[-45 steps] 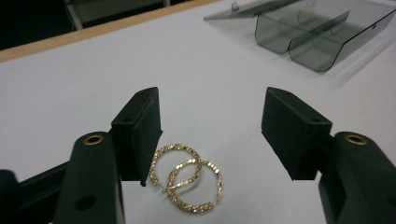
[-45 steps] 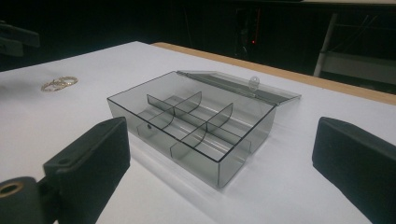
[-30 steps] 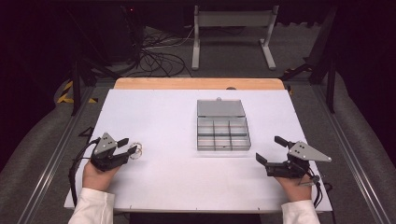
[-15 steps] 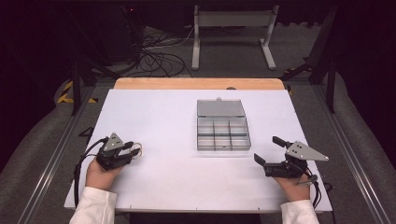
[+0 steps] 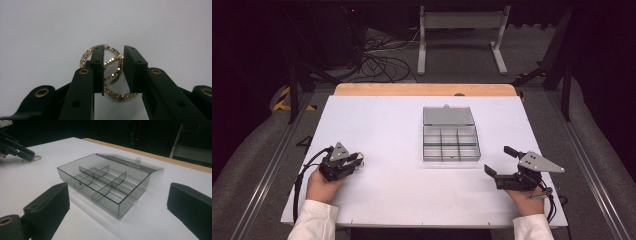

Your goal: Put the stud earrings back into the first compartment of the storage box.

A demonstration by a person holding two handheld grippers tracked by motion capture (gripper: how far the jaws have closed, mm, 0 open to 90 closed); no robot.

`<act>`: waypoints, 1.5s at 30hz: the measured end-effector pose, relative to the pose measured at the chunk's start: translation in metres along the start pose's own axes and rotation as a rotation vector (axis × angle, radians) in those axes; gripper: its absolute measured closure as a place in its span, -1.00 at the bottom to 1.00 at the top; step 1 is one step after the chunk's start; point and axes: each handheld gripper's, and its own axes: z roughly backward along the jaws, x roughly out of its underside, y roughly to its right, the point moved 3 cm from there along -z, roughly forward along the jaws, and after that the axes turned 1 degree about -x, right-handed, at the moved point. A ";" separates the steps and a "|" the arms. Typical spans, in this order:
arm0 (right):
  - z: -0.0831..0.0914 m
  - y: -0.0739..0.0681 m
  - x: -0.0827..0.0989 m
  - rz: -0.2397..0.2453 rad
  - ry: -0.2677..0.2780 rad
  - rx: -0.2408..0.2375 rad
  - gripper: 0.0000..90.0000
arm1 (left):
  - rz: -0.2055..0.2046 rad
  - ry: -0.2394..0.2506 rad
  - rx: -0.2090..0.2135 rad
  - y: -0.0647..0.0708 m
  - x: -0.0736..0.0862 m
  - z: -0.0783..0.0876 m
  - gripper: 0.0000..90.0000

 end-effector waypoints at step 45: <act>0.000 0.000 0.000 0.003 0.000 -0.001 -0.90 | 0.050 0.149 0.004 0.010 -0.034 0.025 0.97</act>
